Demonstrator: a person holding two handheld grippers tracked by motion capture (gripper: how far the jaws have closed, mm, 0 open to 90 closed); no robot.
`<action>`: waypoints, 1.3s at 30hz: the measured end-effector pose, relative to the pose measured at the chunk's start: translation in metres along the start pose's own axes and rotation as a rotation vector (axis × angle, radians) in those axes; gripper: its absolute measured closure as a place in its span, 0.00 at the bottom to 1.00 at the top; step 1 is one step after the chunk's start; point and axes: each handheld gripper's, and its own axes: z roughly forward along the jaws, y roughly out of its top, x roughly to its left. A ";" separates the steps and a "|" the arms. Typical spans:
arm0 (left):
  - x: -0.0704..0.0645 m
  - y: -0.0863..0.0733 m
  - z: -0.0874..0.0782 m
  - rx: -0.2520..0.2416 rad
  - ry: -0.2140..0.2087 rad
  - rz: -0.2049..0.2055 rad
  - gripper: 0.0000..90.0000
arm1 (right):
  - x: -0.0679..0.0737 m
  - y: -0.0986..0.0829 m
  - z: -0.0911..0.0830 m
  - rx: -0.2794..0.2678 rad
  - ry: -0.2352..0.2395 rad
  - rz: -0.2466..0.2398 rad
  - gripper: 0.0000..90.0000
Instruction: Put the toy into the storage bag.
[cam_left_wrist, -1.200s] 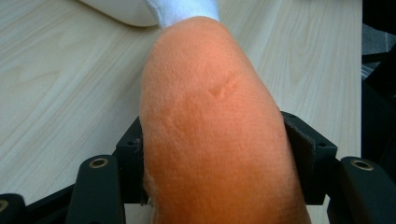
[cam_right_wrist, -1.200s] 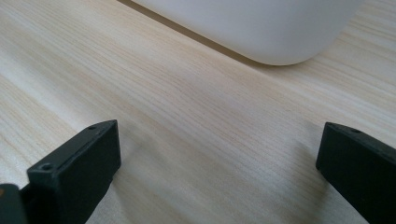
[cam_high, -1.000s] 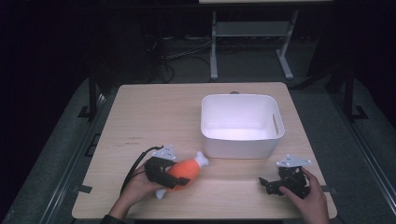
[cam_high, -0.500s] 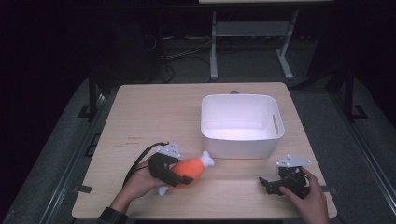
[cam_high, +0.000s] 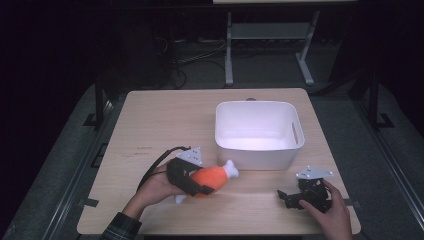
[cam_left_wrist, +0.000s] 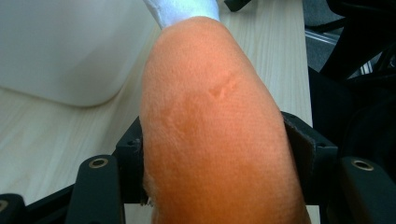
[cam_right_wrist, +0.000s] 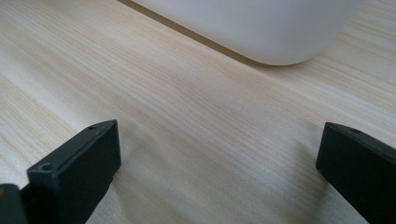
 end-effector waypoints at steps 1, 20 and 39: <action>0.000 0.000 0.000 0.000 0.000 0.000 0.39 | 0.000 0.000 0.000 0.000 0.000 0.000 0.00; -0.005 0.043 0.000 0.011 -0.063 0.093 0.39 | 0.000 0.000 0.000 0.000 0.000 0.001 0.00; -0.010 0.084 -0.007 0.014 -0.096 0.165 0.39 | 0.000 0.000 0.000 -0.002 -0.001 0.000 0.00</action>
